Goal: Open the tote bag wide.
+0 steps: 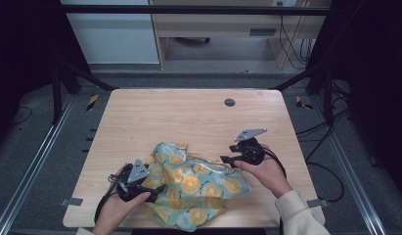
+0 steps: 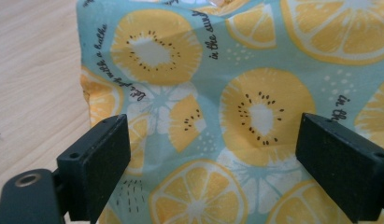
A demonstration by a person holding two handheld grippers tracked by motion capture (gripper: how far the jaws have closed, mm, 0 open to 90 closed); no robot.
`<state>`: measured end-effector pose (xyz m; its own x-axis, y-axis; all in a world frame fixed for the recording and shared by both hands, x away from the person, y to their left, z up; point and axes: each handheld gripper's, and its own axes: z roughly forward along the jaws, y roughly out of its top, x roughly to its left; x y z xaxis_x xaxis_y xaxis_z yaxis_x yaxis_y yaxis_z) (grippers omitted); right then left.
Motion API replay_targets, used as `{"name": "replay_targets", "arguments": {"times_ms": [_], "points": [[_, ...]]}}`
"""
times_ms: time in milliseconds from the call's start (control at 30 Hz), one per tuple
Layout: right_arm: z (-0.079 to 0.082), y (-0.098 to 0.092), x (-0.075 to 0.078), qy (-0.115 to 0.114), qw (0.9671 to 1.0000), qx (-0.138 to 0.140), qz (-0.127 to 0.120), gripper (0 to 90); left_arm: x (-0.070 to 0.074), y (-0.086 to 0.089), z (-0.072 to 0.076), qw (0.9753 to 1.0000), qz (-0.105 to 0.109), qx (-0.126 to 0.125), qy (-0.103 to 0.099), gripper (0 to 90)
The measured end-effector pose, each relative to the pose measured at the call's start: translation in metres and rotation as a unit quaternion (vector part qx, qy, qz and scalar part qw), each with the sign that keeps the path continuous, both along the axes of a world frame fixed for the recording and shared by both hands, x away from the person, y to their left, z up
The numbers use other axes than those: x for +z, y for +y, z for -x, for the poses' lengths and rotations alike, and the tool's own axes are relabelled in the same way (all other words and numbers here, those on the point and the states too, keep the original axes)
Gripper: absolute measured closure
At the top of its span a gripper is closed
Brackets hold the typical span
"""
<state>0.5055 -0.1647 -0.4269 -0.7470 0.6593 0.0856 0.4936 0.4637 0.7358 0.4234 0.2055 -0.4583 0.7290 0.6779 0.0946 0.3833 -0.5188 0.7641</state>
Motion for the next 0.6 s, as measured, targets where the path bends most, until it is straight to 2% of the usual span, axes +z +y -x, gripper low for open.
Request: {"name": "replay_targets", "arguments": {"times_ms": [33, 100, 333, 433, 533, 567, 600], "points": [[0.0, 0.002, -0.002, 0.009, 1.0, 0.001, -0.002, 42.4, -0.001, 0.0, 0.0, 1.0, -0.002, -0.001, 0.001, 10.2], [0.0, 0.002, -0.003, 0.011, 0.9999, 0.0, -0.003, 42.2, -0.003, -0.001, 0.0, 1.0, -0.008, -0.002, 0.003, 10.3], [-0.003, 0.014, -0.019, 0.041, 0.9989, 0.018, 0.01, 36.7, -0.009, -0.001, -0.003, 0.9996, -0.021, -0.006, 0.016, 10.4], [-0.005, 0.02, -0.027, 0.054, 0.9978, 0.029, 0.026, 35.3, -0.011, -0.002, -0.003, 0.9995, -0.024, -0.006, 0.019, 10.4], [-0.007, 0.025, -0.032, 0.06, 0.9969, 0.034, 0.036, 47.2, -0.011, -0.002, -0.003, 0.9995, -0.025, -0.007, 0.018, 10.4], [-0.008, 0.026, -0.035, 0.068, 0.9959, 0.037, 0.046, 57.1, -0.011, -0.002, -0.003, 0.9995, -0.026, -0.007, 0.019, 10.5], [-0.008, 0.026, -0.035, 0.068, 0.9959, 0.037, 0.046, 57.1, -0.011, -0.002, -0.003, 0.9995, -0.026, -0.007, 0.019, 10.5]]}}
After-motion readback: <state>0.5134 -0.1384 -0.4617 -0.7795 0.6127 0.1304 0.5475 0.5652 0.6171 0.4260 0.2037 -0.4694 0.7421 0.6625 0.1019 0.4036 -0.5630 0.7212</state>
